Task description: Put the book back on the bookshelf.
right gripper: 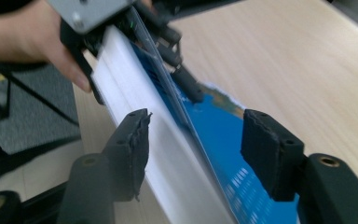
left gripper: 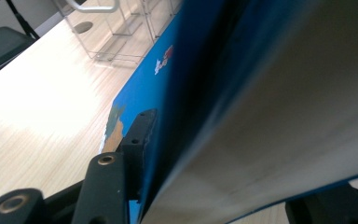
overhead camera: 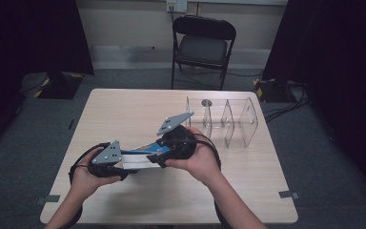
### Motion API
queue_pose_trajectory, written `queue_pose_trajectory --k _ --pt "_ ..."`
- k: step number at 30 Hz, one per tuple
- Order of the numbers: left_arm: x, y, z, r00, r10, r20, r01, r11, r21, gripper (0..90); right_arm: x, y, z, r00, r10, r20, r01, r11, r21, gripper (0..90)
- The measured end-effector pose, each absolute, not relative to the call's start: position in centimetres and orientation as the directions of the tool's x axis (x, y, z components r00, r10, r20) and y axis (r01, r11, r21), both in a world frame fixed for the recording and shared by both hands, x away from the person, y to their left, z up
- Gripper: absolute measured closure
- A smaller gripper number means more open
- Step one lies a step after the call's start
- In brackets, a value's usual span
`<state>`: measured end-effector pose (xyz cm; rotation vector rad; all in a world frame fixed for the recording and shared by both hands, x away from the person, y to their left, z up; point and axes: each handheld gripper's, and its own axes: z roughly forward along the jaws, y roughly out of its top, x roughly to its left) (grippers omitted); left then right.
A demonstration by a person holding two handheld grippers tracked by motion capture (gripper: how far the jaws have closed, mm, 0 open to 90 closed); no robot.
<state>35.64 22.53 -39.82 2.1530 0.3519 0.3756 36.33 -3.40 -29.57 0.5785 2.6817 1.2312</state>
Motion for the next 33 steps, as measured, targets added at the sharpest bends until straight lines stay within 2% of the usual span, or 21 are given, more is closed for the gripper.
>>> queue_pose_trajectory --k 3,7,15,33 --pt "35.6 22.5 -39.4 0.904 0.406 0.134 0.128 -0.555 0.822 51.7 36.3 -4.3 -29.1 -0.914 0.401 0.061 0.307 0.585 0.75 32.6" --pt "36.0 22.8 -38.9 0.895 0.426 0.135 0.136 -0.548 0.826 53.8 36.4 -5.3 -29.2 -0.896 0.429 0.112 0.354 0.542 0.762 31.4" --pt "36.9 23.3 -38.1 0.878 0.468 0.1 0.174 -0.506 0.845 56.7 36.6 -5.9 -30.3 -0.885 0.452 0.11 0.36 0.516 0.777 23.1" --pt "38.9 24.6 -37.0 0.825 0.565 0.035 0.255 -0.425 0.869 60.4 36.8 -7.0 -34.7 -0.865 0.487 0.121 0.401 0.525 0.751 17.5"
